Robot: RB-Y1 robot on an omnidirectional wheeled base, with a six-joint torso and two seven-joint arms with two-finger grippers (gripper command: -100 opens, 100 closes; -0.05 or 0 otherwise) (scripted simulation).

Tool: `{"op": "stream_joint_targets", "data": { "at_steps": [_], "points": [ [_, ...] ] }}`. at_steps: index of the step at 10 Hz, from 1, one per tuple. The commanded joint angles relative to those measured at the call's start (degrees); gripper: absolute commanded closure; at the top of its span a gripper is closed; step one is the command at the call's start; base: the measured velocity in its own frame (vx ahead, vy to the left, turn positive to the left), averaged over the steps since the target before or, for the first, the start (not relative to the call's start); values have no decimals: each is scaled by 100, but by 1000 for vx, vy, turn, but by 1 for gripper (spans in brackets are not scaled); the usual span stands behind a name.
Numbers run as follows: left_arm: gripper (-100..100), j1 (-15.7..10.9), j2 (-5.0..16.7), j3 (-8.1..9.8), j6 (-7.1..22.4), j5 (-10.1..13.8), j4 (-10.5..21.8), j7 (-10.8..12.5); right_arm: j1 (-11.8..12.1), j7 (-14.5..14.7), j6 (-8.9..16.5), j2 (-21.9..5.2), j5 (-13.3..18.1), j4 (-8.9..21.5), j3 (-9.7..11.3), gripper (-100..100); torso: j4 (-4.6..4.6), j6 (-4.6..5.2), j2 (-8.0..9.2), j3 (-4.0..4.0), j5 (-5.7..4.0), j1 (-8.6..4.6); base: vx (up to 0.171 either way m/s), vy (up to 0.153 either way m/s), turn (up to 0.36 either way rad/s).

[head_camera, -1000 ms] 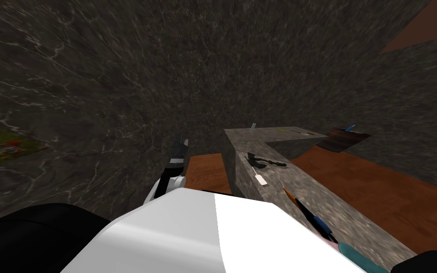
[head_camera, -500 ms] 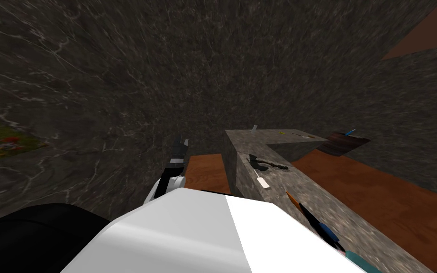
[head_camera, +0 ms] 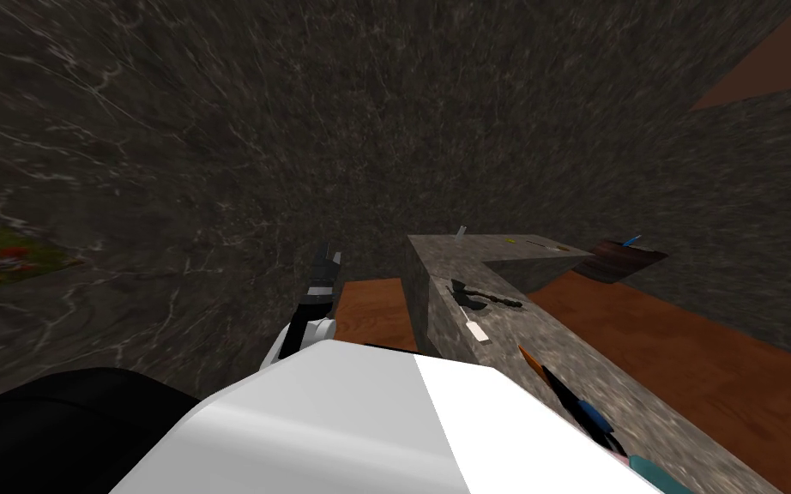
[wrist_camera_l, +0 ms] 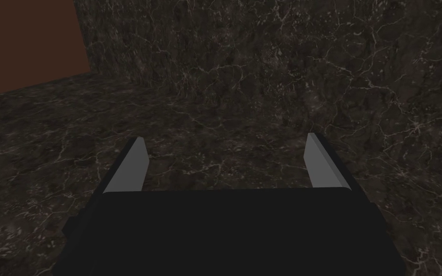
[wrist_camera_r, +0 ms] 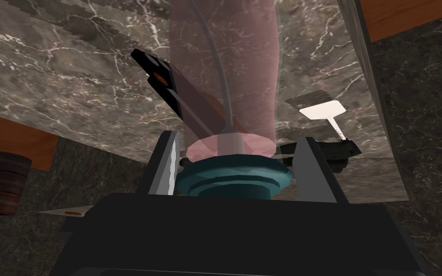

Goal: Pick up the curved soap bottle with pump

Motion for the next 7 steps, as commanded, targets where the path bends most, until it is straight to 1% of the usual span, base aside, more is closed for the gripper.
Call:
{"op": "stream_joint_targets", "data": {
  "at_steps": [1,2,3,6,7],
  "points": [
    [0,0,0,0,0,0,0,0,0,0,0,0,0,0,0,100,0,0,0,0,0,0,0,0,0],
    [0,0,0,0,0,0,0,0,1,1,2,0,0,1,0,0,0,0,0,0,0,0,0,0,0],
    [0,0,0,0,0,0,0,0,185,-17,-33,61,-31,-201,-132,100,1,0,1,1,0,0,-16,-9,-40],
    [0,0,0,0,0,0,0,0,545,-50,-93,234,-96,-509,-439,100,5,0,16,10,1,-4,-37,-25,-37],
    [0,0,0,0,0,0,0,0,483,-37,-111,219,-76,-435,-372,100,6,1,18,11,0,-5,-15,-10,-3]
  ]
}}
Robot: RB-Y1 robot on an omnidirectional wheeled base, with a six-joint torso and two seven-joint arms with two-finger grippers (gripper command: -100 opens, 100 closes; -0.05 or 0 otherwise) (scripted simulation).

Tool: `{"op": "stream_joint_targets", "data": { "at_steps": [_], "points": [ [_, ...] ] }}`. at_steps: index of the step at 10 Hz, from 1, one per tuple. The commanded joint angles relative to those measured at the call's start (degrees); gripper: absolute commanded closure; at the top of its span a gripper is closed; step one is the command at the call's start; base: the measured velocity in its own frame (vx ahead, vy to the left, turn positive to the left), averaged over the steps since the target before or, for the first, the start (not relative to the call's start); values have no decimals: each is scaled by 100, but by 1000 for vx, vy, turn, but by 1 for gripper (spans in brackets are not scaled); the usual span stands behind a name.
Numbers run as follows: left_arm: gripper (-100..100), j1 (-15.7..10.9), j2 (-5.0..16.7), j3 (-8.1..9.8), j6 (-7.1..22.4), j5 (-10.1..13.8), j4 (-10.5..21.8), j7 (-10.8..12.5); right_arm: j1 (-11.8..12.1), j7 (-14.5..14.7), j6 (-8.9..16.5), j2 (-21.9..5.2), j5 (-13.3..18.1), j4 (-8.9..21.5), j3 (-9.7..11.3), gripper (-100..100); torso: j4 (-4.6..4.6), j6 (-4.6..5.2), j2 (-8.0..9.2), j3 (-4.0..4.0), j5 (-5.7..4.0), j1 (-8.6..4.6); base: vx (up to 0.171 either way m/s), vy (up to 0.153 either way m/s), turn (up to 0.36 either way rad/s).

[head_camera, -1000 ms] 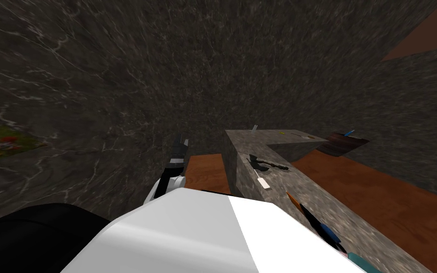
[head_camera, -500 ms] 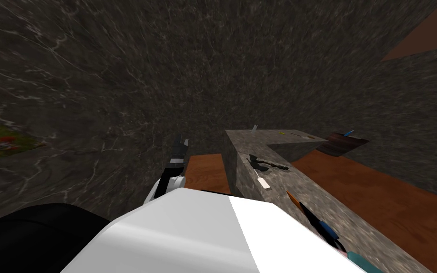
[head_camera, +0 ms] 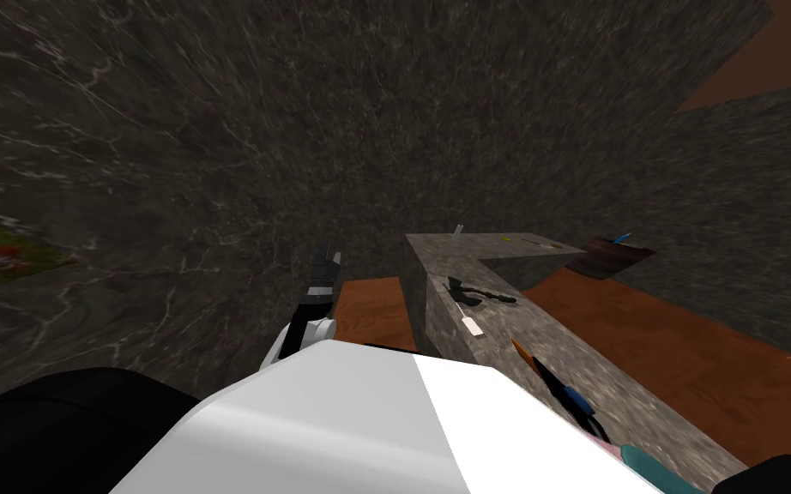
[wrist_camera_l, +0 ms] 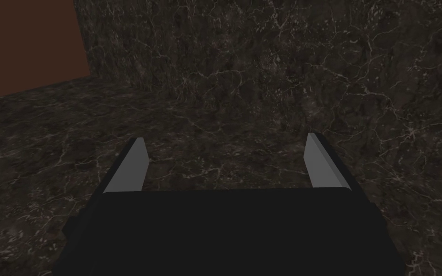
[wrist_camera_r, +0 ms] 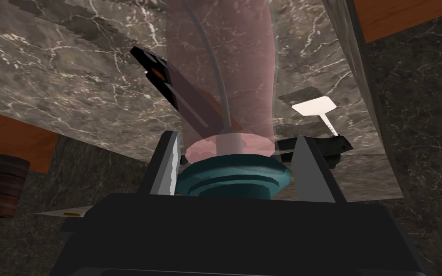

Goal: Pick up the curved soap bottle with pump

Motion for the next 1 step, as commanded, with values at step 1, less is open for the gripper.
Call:
{"op": "stream_joint_targets", "data": {
  "at_steps": [1],
  "points": [
    [0,0,0,0,0,0,0,0,0,0,0,0,0,0,0,0,0,0,0,0,0,0,0,0,0]
  ]
}}
